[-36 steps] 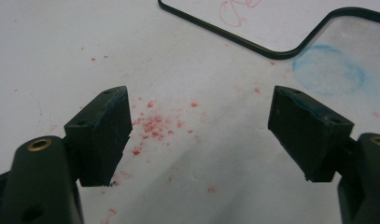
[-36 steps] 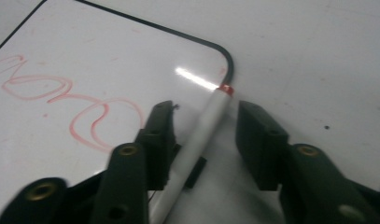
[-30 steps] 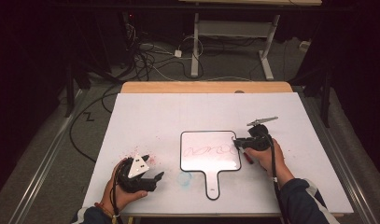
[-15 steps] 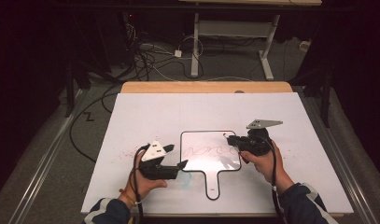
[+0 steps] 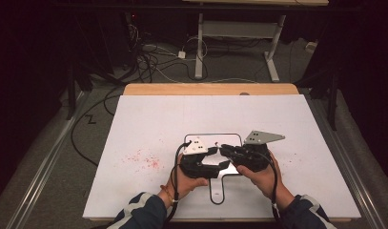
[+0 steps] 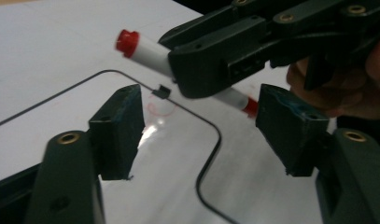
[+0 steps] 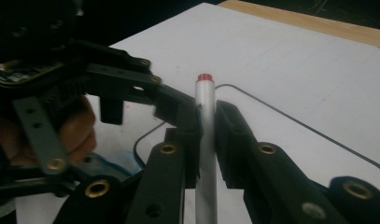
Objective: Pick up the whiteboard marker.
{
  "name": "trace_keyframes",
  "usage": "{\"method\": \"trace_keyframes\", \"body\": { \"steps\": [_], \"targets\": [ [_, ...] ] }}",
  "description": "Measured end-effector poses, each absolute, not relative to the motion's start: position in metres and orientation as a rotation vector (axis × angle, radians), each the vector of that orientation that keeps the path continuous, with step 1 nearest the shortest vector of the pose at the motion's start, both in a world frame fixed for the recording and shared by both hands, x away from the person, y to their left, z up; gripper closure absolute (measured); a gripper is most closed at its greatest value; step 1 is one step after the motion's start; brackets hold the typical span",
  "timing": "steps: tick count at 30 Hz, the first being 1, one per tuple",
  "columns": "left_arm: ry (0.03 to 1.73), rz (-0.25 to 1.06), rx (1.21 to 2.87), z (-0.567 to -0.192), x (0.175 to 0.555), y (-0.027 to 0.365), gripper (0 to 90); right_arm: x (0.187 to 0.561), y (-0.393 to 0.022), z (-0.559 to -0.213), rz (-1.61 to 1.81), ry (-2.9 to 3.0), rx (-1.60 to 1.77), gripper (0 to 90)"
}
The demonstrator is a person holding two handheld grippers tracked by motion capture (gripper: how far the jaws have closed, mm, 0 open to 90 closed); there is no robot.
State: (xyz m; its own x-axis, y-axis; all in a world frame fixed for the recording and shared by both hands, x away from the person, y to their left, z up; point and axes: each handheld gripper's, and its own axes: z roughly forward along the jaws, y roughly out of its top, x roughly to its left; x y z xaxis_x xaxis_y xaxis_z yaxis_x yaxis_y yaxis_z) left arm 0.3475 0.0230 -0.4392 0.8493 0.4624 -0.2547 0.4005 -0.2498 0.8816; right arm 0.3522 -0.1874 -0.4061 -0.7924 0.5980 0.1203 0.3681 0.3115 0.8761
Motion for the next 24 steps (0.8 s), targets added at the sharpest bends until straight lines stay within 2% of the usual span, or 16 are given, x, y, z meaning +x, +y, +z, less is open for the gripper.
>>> {"method": "trace_keyframes", "body": {
  "steps": [8, 13, 20, 24],
  "targets": [
    [0.604, 0.065, 1.868, -0.438, 0.352, 0.014, 54.3, 0.35, -0.192, -0.403, 1.488, 2.324, 0.887, 81.1],
    [0.576, 0.064, 1.87, -0.437, 0.356, 0.009, 63.9, 0.346, -0.195, -0.399, 1.507, 2.304, 0.873, 81.1],
    [0.575, 0.132, 1.894, -0.438, 0.361, 0.006, 77.4, 0.344, -0.199, -0.396, 1.506, 2.287, 0.87, 80.3],
    [0.521, 0.168, 1.924, -0.439, 0.363, -0.003, 78.3, 0.342, -0.204, -0.395, 1.496, 2.273, 0.882, 79.3]
  ]
}}
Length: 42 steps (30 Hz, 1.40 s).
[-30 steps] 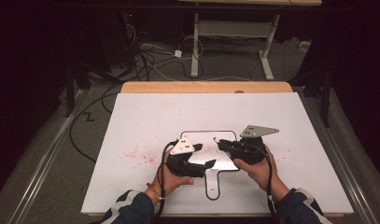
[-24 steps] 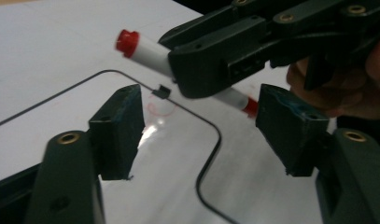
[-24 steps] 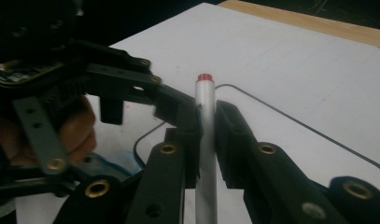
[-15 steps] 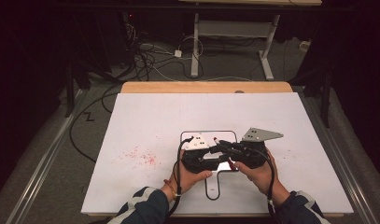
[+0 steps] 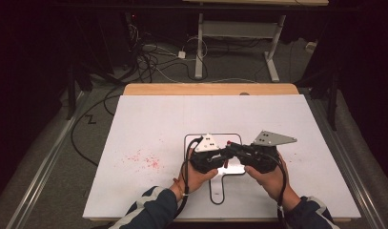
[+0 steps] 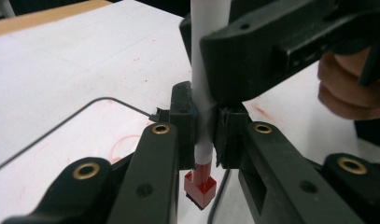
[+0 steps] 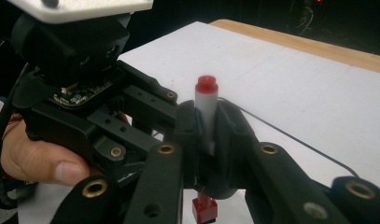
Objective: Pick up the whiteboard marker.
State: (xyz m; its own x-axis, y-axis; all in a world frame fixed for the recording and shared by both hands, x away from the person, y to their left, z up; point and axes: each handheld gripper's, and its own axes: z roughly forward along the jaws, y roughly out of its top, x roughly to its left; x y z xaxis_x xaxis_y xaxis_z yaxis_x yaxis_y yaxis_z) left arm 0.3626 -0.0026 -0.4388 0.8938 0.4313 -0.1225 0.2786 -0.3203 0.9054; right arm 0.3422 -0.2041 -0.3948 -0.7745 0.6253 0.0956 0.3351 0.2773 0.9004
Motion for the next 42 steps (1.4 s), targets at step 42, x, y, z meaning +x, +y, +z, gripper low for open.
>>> {"method": "trace_keyframes", "body": {
  "steps": [42],
  "targets": [
    [0.486, 0.308, 2.005, -0.459, 0.397, -0.055, 78.7, 0.308, -0.312, -0.415, 1.384, 2.21, 0.908, 42.8]
  ]
}}
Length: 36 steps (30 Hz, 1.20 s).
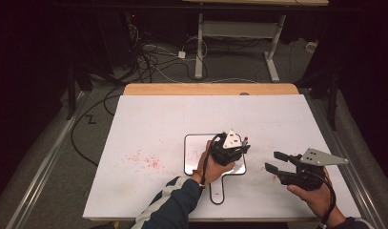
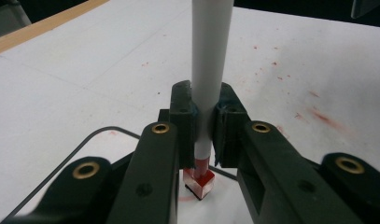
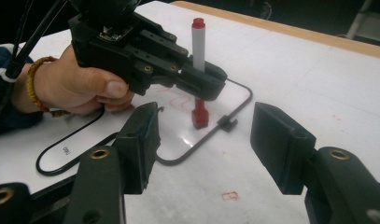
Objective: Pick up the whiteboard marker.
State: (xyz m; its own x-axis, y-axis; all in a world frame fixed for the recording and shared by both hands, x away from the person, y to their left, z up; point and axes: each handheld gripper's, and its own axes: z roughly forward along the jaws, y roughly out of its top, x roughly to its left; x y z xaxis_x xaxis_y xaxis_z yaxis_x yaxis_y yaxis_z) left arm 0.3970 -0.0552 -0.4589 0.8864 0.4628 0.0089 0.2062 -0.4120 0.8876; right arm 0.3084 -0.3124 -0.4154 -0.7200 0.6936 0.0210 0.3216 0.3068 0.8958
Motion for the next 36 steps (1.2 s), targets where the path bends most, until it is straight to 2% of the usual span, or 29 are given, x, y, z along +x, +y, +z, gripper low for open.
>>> {"method": "trace_keyframes", "body": {
  "steps": [11, 23, 27, 36],
  "targets": [
    [0.507, 0.326, 2.01, -0.459, 0.399, -0.031, 78.7, 0.308, -0.309, -0.416, 1.359, 2.236, 0.879, 42.4],
    [0.603, 0.34, 2.012, -0.457, 0.397, -0.013, 78.7, 0.307, -0.307, -0.416, 1.35, 2.243, 0.873, 42.1],
    [0.597, 0.38, 2.038, -0.456, 0.393, -0.008, 78.7, 0.308, -0.308, -0.415, 1.352, 2.236, 0.88, 41.8],
    [0.633, 0.389, 2.023, -0.458, 0.387, 0.024, 78.7, 0.308, -0.307, -0.416, 1.342, 2.24, 0.877, 40.8]
  ]
}}
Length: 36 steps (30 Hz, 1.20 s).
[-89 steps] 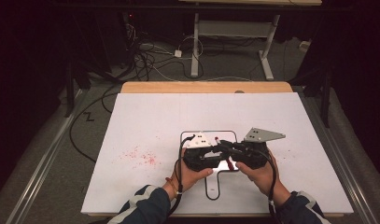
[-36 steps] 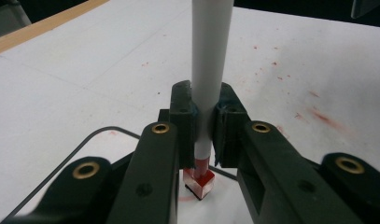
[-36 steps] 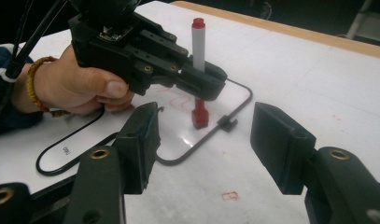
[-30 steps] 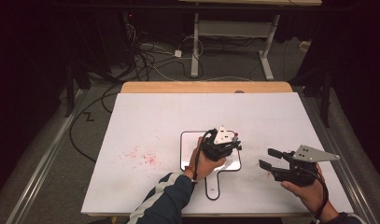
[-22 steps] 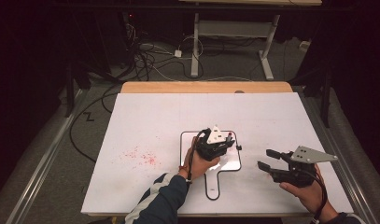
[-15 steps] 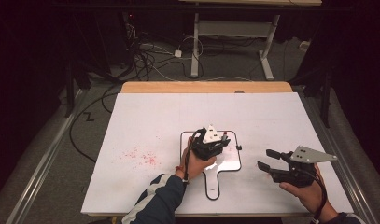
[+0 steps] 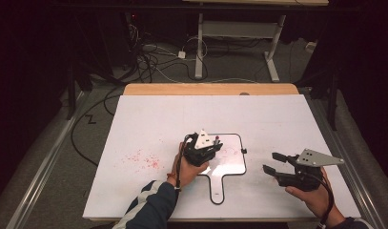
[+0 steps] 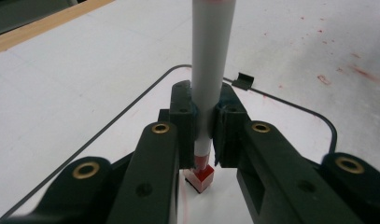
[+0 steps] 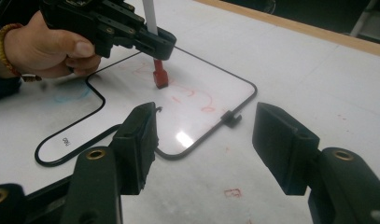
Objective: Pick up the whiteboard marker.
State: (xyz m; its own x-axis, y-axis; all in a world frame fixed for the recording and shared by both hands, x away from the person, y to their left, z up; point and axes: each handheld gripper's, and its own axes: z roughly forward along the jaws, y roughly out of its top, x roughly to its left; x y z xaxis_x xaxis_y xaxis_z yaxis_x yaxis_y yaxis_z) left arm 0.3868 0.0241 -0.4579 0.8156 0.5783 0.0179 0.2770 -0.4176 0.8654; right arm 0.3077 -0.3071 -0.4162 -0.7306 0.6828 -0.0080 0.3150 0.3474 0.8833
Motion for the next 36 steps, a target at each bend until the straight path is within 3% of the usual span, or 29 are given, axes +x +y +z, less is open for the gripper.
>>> {"method": "trace_keyframes", "body": {
  "steps": [36],
  "targets": [
    [0.697, 0.429, 2.027, -0.46, 0.371, 0.105, 78.6, 0.312, -0.292, -0.417, 1.212, 2.239, 0.776, 32.1]
  ]
}}
